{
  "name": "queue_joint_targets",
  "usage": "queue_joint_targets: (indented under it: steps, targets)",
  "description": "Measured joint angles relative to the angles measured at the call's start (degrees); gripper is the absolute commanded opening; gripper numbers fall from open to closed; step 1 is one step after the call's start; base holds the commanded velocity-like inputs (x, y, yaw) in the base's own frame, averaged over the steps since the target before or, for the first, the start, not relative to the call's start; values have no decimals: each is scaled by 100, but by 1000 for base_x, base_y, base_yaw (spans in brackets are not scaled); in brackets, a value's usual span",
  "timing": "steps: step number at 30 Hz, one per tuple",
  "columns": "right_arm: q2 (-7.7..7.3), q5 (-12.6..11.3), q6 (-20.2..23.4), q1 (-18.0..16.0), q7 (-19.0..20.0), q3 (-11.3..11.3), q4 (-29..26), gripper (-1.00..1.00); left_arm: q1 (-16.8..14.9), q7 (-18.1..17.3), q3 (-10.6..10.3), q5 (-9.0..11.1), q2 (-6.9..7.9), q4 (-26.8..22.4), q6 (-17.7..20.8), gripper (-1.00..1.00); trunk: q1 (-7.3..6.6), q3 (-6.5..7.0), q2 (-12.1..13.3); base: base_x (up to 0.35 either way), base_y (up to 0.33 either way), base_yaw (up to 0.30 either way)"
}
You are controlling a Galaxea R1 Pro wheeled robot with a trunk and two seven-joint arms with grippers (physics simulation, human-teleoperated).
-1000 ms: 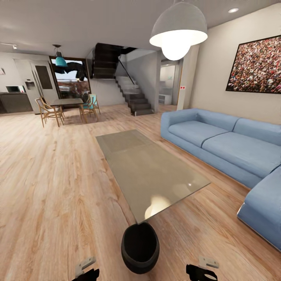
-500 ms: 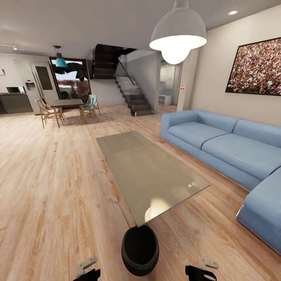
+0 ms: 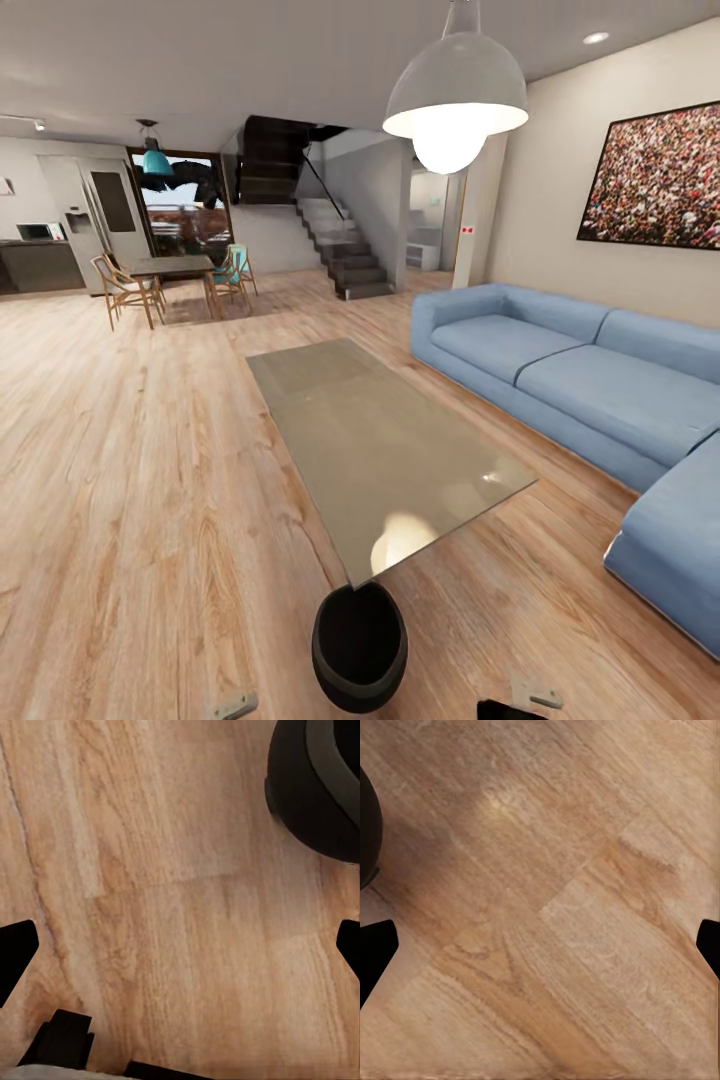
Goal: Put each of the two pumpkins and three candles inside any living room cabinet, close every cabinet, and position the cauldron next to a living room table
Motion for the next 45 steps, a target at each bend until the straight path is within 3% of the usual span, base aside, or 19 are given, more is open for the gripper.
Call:
queue_joint_targets:
  steps: [6,40,45]
  targets:
    - [-10,0,-2,63,-2,3,-5,100,14,-7,-7,-28,17,202,-13,100,-132,108,241,0,0,0]
    - [-8,-4,-2,67,-1,3,-5,100,11,-8,-10,-61,9,216,-6,100,-879,719,1605,0,0,0]
    - [-8,-3,-2,67,-1,3,-4,100,9,-8,-10,-61,9,216,-3,100,-880,719,1606,0,0,0]
